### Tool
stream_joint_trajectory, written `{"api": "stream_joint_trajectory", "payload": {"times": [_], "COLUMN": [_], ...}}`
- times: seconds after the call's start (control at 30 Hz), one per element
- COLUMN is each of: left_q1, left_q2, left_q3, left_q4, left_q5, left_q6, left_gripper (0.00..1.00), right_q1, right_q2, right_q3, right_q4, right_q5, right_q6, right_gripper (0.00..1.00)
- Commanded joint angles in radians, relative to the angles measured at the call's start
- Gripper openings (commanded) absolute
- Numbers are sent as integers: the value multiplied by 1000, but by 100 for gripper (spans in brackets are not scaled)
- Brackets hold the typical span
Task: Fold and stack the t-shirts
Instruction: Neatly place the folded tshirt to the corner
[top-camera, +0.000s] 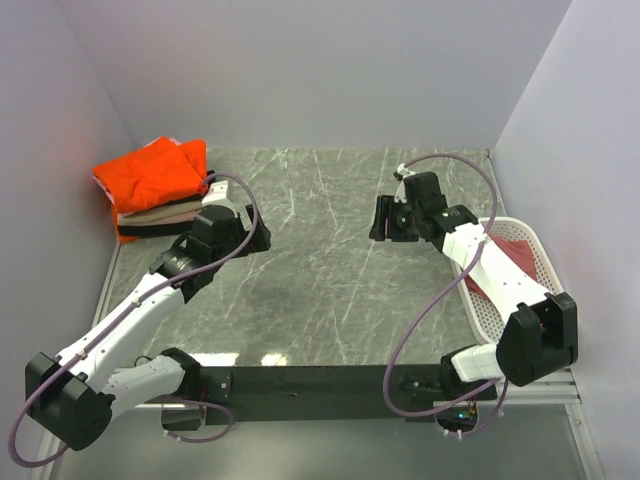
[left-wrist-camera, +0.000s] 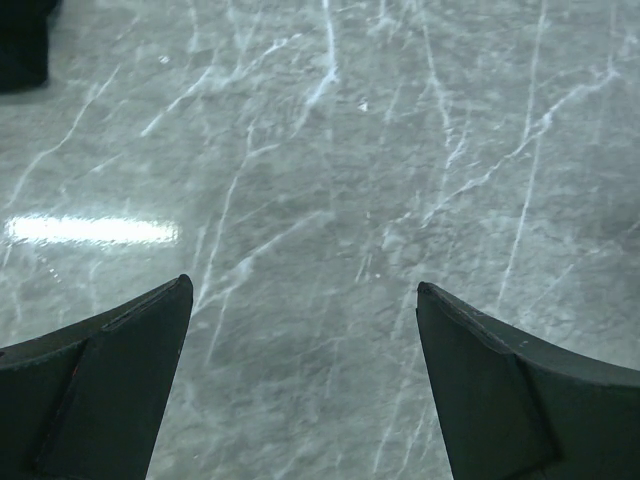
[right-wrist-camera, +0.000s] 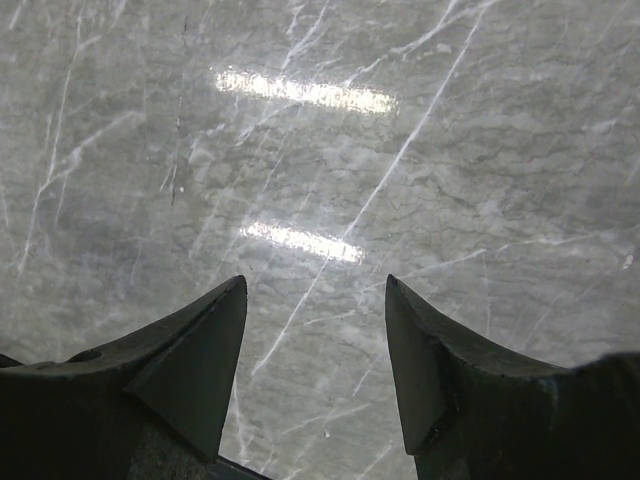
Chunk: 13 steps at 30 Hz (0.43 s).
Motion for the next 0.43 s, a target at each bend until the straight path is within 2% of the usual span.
{"api": "stream_joint_trajectory", "payload": {"times": [0.0,0.23,0.4], "left_q1": [-20,-28,-28], "left_q2": [-14,-88,-83], "left_q3": [22,16,46], "left_q4": [66,69,22], "left_q5": [-6,-41,-78], "left_q6": [-17,-3,4], "left_gripper": [99,100,100], "right_q1": [-6,-6,-6], "right_q2": [-54,-86,-104], "right_q3": [-31,-54,-57], "right_q4": [90,90,80], "right_q5": [-15,5,20], "right_q6": [24,21,20], "right_gripper": [65,65,65]}}
